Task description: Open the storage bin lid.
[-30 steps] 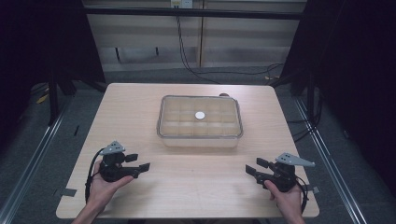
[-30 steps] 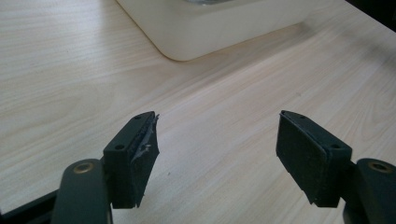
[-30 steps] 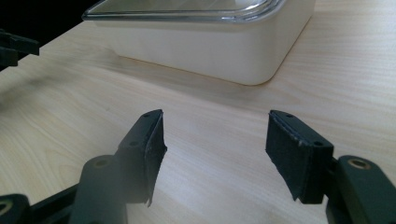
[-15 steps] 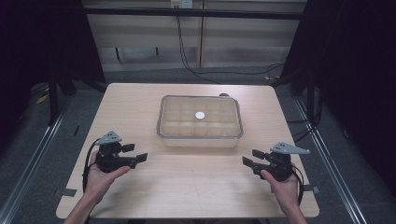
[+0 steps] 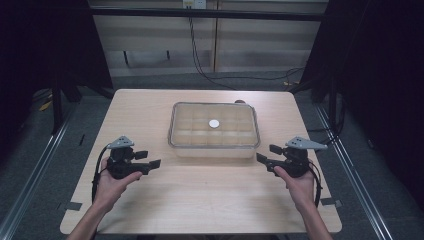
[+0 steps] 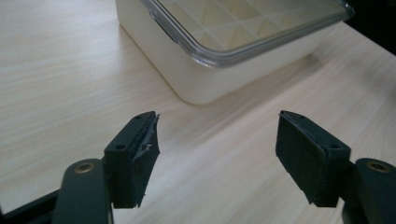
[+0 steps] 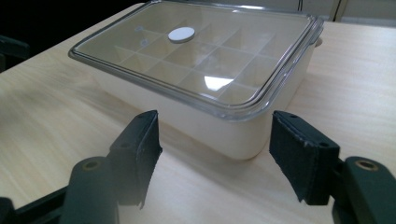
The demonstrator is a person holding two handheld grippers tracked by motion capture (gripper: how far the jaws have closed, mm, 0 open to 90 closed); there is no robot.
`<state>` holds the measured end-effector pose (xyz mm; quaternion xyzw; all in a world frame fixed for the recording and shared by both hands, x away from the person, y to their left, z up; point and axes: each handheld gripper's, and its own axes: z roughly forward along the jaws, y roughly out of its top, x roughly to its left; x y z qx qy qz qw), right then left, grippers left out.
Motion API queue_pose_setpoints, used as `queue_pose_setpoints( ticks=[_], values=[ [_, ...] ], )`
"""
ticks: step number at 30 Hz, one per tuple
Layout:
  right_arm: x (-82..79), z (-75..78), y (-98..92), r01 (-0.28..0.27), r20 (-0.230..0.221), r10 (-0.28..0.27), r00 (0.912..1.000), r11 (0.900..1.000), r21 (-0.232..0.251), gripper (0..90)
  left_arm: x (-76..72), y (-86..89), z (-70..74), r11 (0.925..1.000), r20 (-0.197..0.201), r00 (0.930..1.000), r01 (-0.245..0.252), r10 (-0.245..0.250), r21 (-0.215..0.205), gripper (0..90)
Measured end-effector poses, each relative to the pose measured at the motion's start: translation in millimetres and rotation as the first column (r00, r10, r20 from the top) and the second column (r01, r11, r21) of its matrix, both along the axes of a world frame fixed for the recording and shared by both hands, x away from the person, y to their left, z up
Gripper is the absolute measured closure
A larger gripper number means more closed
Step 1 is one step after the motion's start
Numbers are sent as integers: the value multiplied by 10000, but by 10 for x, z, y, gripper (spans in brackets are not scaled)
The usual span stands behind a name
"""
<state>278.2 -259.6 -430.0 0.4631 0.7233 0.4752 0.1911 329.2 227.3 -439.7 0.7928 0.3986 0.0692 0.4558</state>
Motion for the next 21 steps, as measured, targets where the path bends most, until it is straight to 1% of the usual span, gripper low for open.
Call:
queue_pose_setpoints(
  ticks=[1, 2, 3, 4, 5, 6, 7, 8, 9, 10, 12, 13, 14, 16, 18, 20, 21],
  values=[
    [22, 11, -1, 5, -80, -6, 10000, 10000, -47, 323, 28, -6, 10, 10000, -11, 10000, -6, 6, -43, 277],
    [41, 18, -6, -42, -9, 42, 10000, 10000, -18, 327, 55, -15, 19, 10000, -20, 10000, 14, -14, -60, 276],
    [55, 25, -8, -62, 0, 62, 10000, 10000, 34, 339, 81, -24, 23, 10000, 30, 10000, 88, -88, -9, 276],
    [77, 30, -15, -167, -29, 167, 9999, 9998, 87, 346, 108, -43, 27, 9998, -79, 9999, 138, -138, 104, 276],
    [95, 36, -22, -226, -124, 229, 9997, 9996, 180, 354, 134, -66, 28, 9997, -85, 9999, 101, -99, 222, 272],
    [112, 39, -28, -227, -155, 231, 9996, 9994, 249, 376, 158, -87, 34, 9996, -93, 9999, 128, -126, 251, 263],
    [130, 39, -34, -311, -100, 315, 9995, 9989, 341, 399, 183, -100, 42, 9994, -5, 9999, 154, -154, 301, 258],
    [149, 37, -35, -387, -103, 392, 9992, 9981, 470, 406, 206, -117, 53, 9994, -12, 9999, 137, -137, 323, 255],
    [168, 35, -35, -421, -203, 430, 9989, 9981, 453, 404, 228, -144, 63, 9994, -29, 9999, 134, -133, 305, 250],
    [183, 35, -30, -302, -278, 311, 9991, 9990, 335, 402, 248, -166, 77, 9992, -15, 9998, 194, -194, 347, 249],
    [217, 34, -23, -79, -206, 81, 9998, 9999, 92, 418, 282, -206, 96, 9992, 118, 9996, 242, -246, 306, 249],
    [233, 34, -19, 75, -195, -76, 9998, 10000, -44, 418, 295, -229, 99, 9992, 106, 9996, 263, -266, 308, 249],
    [263, 26, -24, 73, -239, -74, 9997, 10000, -35, 414, 303, -257, 92, 9994, 134, 9996, 232, -235, 254, 249],
    [320, 12, -39, 193, -581, -188, 9981, 9998, 89, 389, 311, -307, 81, 9991, 196, 9992, 336, -341, 278, 249],
    [369, 0, -53, 248, -603, -239, 9979, 9996, 136, 345, 317, -341, 76, 9990, 400, 9986, 347, -358, 270, 252],
    [410, -5, -69, 351, -752, -320, 9967, 9986, 392, 287, 346, -364, 72, 9986, 319, 9984, 454, -463, 259, 254],
    [422, -8, -77, 353, -777, -310, 9965, 9979, 547, 281, 365, -370, 70, 9986, 312, 9986, 417, -427, 311, 247]
  ],
)
